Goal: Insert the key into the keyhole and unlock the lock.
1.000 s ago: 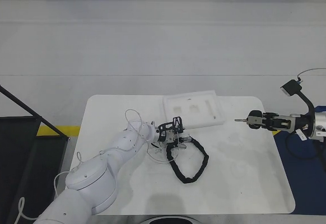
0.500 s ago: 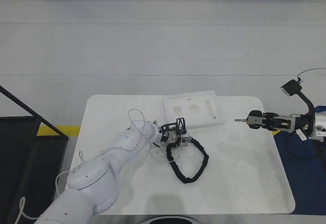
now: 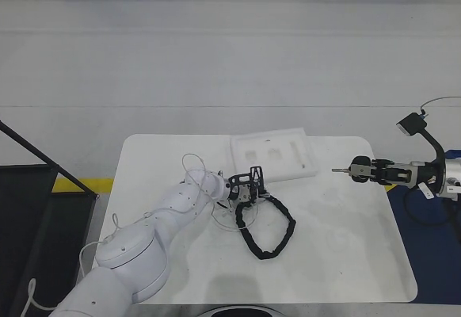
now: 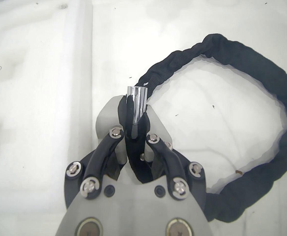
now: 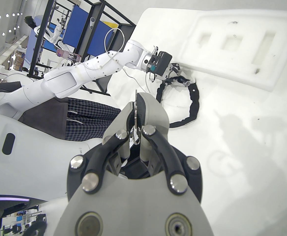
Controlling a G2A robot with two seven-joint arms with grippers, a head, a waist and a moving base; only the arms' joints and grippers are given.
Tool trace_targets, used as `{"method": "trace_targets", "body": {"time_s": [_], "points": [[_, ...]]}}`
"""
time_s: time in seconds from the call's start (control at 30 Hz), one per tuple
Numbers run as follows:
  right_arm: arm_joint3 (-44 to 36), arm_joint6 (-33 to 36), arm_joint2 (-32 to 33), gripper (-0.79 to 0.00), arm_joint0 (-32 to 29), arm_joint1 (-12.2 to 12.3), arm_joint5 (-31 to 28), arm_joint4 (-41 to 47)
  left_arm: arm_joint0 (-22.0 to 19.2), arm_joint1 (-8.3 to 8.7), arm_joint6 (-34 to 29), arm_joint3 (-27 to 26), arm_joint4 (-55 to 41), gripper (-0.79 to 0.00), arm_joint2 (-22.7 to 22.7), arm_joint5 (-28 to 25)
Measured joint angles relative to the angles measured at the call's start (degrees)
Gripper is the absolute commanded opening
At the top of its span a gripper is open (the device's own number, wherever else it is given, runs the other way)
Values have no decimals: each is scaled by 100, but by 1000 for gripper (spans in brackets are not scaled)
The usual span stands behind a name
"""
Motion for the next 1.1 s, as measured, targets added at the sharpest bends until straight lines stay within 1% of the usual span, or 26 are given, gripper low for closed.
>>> {"method": "trace_targets", "body": {"time_s": [0.07,0.27,0.47,0.53,0.67,0.8,0.87,1.0,1.1], "points": [[0,0,0,-785,0,0,0,0,-12,16,172,-32,-16,-785,-18,-60],[0,0,0,-785,0,0,0,0,-63,116,1022,-269,123,-785,-18,-194],[0,0,0,-785,0,0,0,0,-108,278,2157,-719,436,-785,22,-278],[0,0,0,-785,0,0,0,0,-113,346,2479,-951,547,-785,38,-213],[0,0,0,-785,0,0,0,0,-109,510,2694,-1561,577,-785,46,2],[-19,-29,-8,-785,-18,0,15,-21,-154,740,2806,-2280,602,-785,17,114],[-117,-79,-31,-785,-80,8,112,-99,-158,843,2822,-2595,604,-785,-10,131],[-403,267,61,-785,-167,68,539,-53,-169,1072,2743,-3264,584,-785,-101,52],[-648,573,239,-785,-241,118,768,78,-180,1207,2641,-3669,549,-785,-194,-49]]}}
